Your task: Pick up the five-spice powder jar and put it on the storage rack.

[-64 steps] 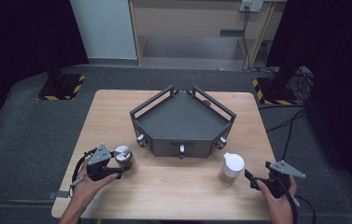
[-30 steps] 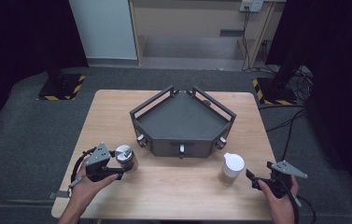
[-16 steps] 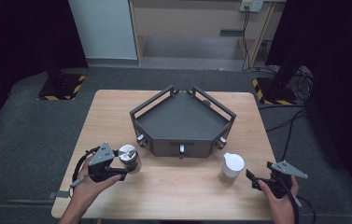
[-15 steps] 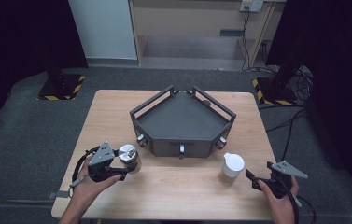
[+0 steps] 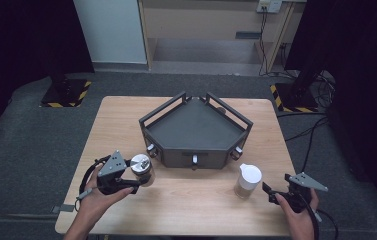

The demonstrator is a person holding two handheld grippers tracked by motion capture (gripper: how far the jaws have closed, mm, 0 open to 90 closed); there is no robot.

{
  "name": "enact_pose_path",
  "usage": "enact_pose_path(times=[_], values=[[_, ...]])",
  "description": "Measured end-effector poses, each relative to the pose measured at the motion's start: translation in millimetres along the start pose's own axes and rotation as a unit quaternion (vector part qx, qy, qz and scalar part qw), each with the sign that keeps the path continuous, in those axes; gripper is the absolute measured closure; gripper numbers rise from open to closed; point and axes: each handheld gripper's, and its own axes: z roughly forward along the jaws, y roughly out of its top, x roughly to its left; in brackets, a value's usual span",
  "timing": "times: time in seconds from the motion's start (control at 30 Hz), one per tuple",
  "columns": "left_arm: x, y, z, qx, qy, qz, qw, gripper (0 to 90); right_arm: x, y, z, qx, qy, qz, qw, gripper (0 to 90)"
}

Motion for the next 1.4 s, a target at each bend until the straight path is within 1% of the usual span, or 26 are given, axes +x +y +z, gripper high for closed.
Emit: enact_pose_path(times=[0.23, 0.4, 0.47, 0.67, 0.93, 1.23, 1.4], values=[[-3.7, 9.1, -2.9, 0.000, -0.003, -0.003, 1.0000, 29.5, 0.7, 0.1, -0.3, 0.000, -0.001, 0.000, 1.0000, 3.1], [-5.2, 21.3, -4.0, 0.000, -0.007, 0.001, 1.0000, 29.4, 0.5, 0.1, -0.8, 0.001, -0.003, 0.001, 1.0000, 3.1], [-5.2, 23.3, -3.7, 0.001, -0.007, 0.003, 1.0000, 29.5, 0.6, 0.1, -0.9, 0.001, -0.003, 0.001, 1.0000, 3.1], [-3.8, 35.2, -1.2, 0.004, -0.013, 0.006, 0.9999, 29.4, 0.4, -0.3, -1.8, 0.000, -0.003, 0.001, 1.0000, 3.1], [-1.3, 51.0, 0.2, 0.003, -0.013, 0.012, 0.9998, 29.4, 0.6, -0.4, -2.3, 0.000, -0.004, 0.002, 1.0000, 3.1], [1.7, 61.9, 8.1, 0.010, -0.020, 0.011, 0.9997, 29.5, 1.1, 0.0, -2.4, 0.002, -0.004, 0.001, 1.0000, 3.1], [2.6, 67.1, 10.6, 0.006, -0.026, 0.009, 0.9996, 29.5, 0.8, -0.3, -2.8, 0.002, -0.005, 0.002, 1.0000, 3.1]])
